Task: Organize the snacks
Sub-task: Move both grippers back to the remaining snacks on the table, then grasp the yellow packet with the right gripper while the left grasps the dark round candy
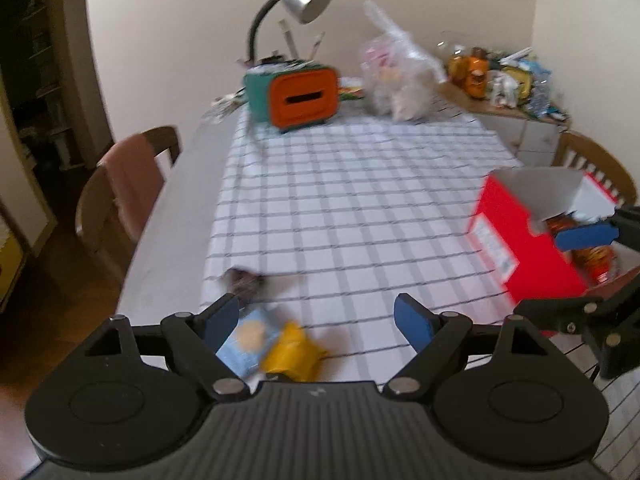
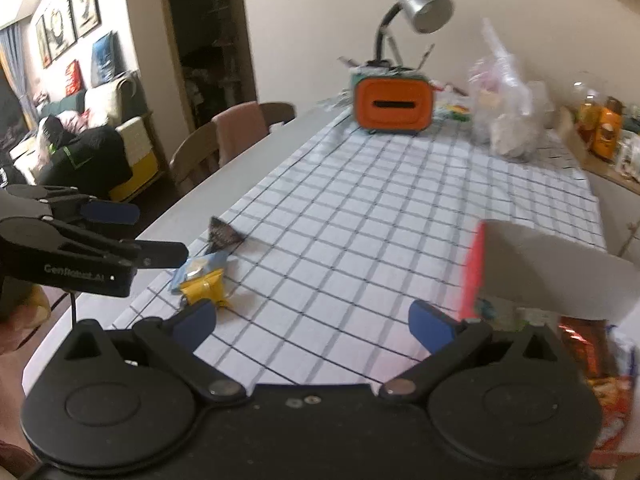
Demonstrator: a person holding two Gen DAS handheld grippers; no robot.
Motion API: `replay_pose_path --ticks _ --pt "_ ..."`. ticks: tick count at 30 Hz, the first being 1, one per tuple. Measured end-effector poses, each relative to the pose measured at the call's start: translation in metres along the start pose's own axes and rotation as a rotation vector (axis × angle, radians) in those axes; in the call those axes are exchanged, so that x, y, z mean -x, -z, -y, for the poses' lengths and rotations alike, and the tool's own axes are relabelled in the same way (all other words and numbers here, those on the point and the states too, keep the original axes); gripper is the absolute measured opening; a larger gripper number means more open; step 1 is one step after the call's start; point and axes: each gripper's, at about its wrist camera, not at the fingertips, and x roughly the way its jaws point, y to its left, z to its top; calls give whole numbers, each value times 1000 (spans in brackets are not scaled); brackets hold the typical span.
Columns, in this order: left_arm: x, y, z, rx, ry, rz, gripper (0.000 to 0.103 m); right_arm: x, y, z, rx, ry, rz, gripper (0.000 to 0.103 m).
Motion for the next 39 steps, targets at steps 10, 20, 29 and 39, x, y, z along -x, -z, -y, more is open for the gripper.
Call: replay_pose_path --ticks 10,20,29,39 --pt "-25 47 -59 71 -30 -85 85 -78 -5 -50 108 -85 -114 102" --pt "-39 70 -83 79 -27 -118 85 -147 -13 -74 179 -145 -233 95" --pt "-49 72 -80 32 35 -129 85 -172 -19 -87 189 -223 -283 80" --pt "-58 70 -71 6 64 -145 85 -180 -20 -86 136 -255 -296 53"
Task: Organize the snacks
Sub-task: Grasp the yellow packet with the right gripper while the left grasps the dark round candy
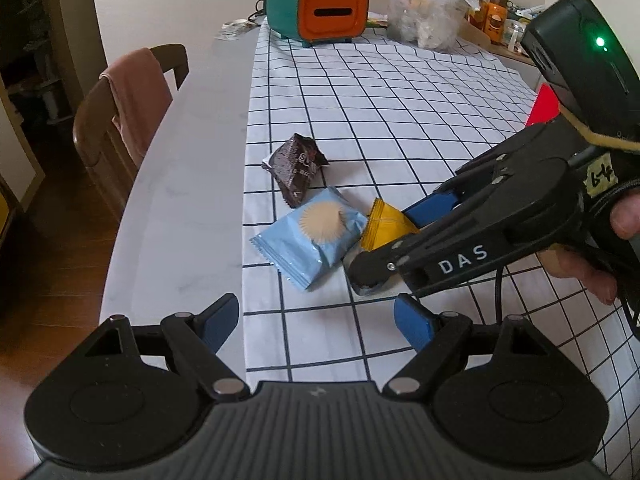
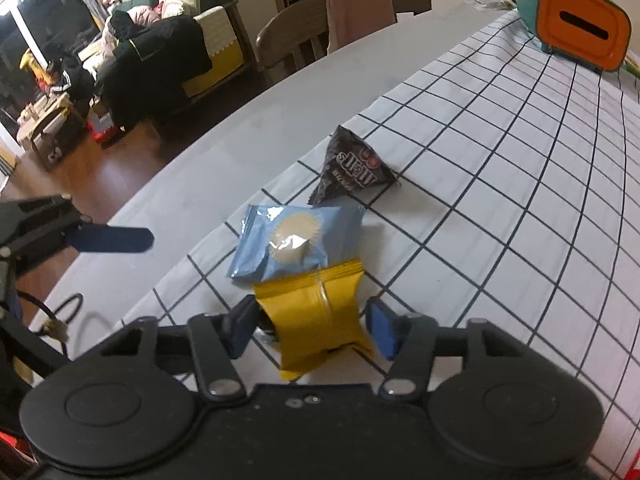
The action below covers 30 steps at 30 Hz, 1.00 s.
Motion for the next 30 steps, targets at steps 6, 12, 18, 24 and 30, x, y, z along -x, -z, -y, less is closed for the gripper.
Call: replay_pose_path --ticks 6,12,18,24,30 --pt "-8 -8 11 -12 9 6 85 6 3 0 -18 12 25 39" --pt "-17 -14 23 -3 30 3 84 20 9 14 -67 57 63 36" --pt "-28 -20 42 -49 26 4 65 35 20 29 -112 113 86 36" --pt "-46 -25 43 -36 3 -49 48 45 28 39 -147 152 96 36" --pt "-52 -27 40 -26 -8 -59 35 52 34 38 -158 167 107 36"
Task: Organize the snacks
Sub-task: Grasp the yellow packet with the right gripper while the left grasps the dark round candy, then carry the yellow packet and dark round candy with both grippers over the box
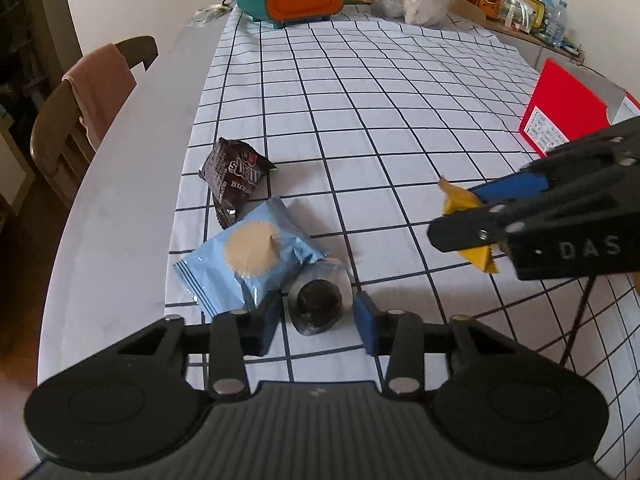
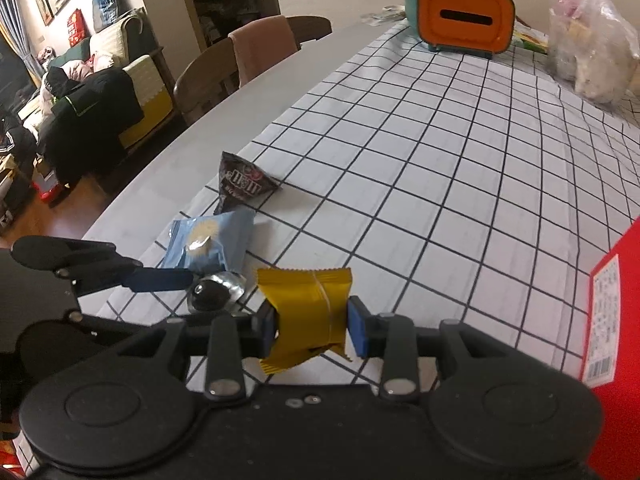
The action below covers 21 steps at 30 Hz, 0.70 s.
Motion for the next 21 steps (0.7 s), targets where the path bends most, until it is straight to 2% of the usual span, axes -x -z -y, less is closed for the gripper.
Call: replay_pose_path --ticks 11,21 --pt "8 -1 6 -4 -17 15 32 19 9 -2 -15 22 27 36" --pt "40 -10 19 11 -21 49 32 58 19 2 -26 50 72 36"
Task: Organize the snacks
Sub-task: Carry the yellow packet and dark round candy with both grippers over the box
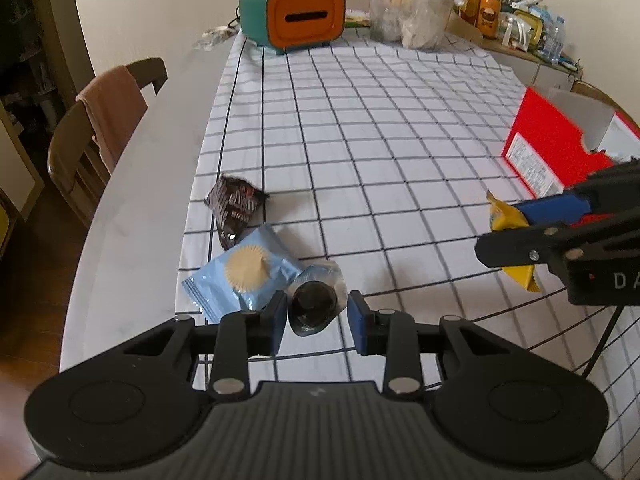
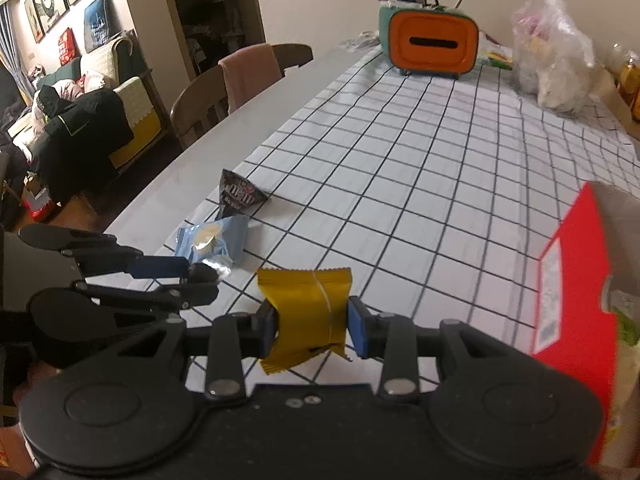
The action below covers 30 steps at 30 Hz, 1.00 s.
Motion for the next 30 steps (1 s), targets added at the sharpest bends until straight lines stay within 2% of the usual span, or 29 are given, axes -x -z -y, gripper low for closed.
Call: replay_pose_path --ticks 12,19,30 --pt "48 -32 59 -32 32 84 32 69 10 38 -1 54 81 36" --pt "62 -55 119 -87 57 133 32 103 22 83 -25 117 115 36" --pt "56 -81 220 -178 98 145 32 141 53 167 -86 196 140 36"
